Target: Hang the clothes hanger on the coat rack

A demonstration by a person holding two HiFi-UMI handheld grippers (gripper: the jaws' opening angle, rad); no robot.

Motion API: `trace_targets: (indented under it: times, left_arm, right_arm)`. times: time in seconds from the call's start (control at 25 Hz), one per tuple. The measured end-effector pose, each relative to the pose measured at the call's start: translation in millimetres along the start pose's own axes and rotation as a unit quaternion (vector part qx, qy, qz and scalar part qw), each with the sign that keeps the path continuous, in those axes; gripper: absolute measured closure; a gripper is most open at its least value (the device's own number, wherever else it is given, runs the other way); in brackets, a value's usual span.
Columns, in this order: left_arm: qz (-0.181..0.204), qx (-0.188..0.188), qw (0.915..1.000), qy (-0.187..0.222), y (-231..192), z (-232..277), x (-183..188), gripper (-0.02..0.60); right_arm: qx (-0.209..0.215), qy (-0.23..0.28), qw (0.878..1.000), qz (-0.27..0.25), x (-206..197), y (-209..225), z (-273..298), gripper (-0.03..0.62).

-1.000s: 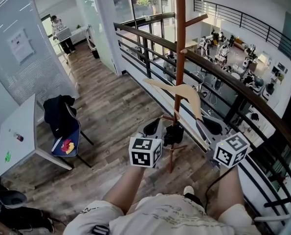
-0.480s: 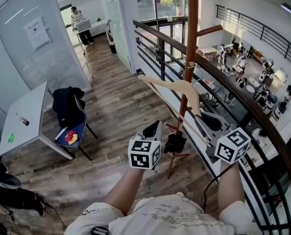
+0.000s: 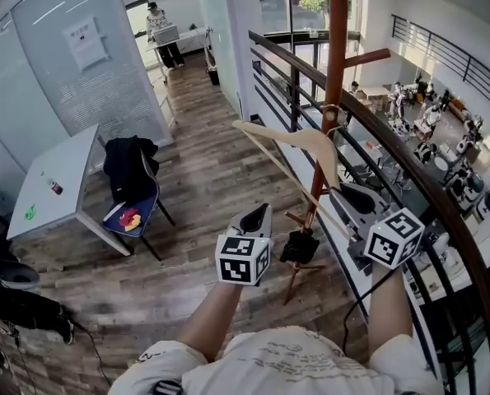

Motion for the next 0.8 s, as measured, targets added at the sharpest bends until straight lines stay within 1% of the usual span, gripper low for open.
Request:
trace_targets:
  times: [0.2, 0.52, 0.8]
  left_arm:
    - [0.0, 0.022, 0.9998, -0.003, -2.8, 2.6, -1.8, 0.584]
    - [0.002, 0.043, 0.9991, -0.007, -0.9, 4.3, -7.8, 0.584]
    - [-0.002, 0.067, 0.9977, -0.013, -1.0, -0.6, -15.2, 0.584]
  right_arm:
    - [0.009, -0.008, 1.0, 0.014, -8.1, 14.9, 6.0, 0.542]
    - [0.006, -0.024, 0.999, 0.033, -27.3, 37.6, 10.4, 0.542]
    - [0.018, -0.033, 0.999, 0.038, -36.6, 52.4, 10.9, 0.542]
Point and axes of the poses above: the fingertips, and each gripper's own axes: z forward along the fingers, y to its right, x out of its top, the point moved 4 cm from there along -z, backward along the fingers, and after that the axes turned 11 degrees about y, right-handed, at the moved point
